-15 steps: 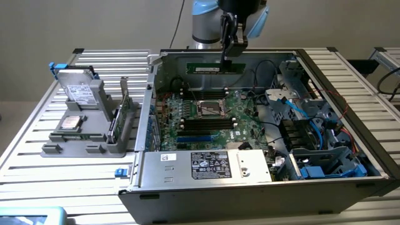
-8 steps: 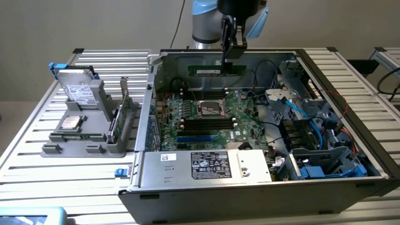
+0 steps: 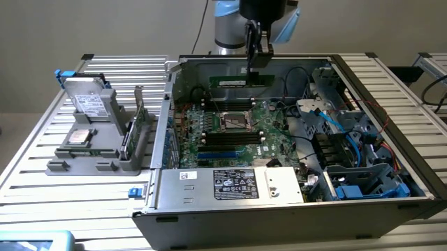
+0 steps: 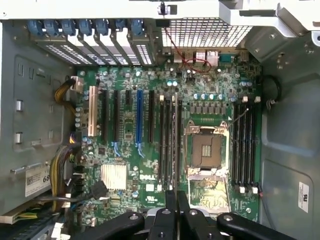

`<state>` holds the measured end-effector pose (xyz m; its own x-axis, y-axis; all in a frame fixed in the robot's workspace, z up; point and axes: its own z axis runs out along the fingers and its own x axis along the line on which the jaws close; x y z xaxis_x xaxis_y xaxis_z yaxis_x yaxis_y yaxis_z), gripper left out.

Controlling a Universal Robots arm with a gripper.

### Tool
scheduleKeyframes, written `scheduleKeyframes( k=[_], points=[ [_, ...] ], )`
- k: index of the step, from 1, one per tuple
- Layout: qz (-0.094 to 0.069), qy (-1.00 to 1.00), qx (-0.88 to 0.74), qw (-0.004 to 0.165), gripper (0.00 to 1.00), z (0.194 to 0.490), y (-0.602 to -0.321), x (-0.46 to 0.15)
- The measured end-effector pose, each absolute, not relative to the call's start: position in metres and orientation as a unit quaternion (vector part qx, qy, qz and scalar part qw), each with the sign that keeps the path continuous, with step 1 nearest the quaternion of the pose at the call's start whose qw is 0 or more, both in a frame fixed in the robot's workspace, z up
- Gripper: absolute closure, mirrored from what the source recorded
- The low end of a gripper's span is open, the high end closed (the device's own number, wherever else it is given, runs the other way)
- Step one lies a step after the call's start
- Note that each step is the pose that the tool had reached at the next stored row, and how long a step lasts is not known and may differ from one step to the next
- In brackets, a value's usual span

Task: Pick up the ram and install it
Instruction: 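Insert the ram into the slot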

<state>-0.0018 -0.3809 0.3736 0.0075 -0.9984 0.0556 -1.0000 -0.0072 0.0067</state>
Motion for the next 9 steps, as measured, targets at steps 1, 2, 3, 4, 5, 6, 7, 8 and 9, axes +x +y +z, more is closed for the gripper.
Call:
scheduleKeyframes(
  k=[1, 2, 3, 4, 5, 6, 7, 8, 9],
  points=[
    [0.018, -0.704, 0.709, 0.022, 0.87, 0.372, -0.381, -0.003],
    [0.019, -0.704, 0.709, 0.022, 0.87, 0.371, -0.38, -0.003],
    [0.019, -0.704, 0.709, 0.022, 0.87, 0.369, -0.38, -0.003],
    [0.019, -0.704, 0.709, 0.022, 0.87, 0.368, -0.38, -0.004],
    [0.019, -0.704, 0.709, 0.022, 0.87, 0.366, -0.38, -0.004],
    [0.02, -0.704, 0.709, 0.022, 0.87, 0.364, -0.38, -0.004],
    [0.02, -0.704, 0.709, 0.023, 0.87, 0.363, -0.38, -0.004],
    [0.021, -0.704, 0.709, 0.023, 0.87, 0.361, -0.38, -0.004],
    [0.021, -0.704, 0.709, 0.024, 0.87, 0.36, -0.38, -0.004]
  ],
)
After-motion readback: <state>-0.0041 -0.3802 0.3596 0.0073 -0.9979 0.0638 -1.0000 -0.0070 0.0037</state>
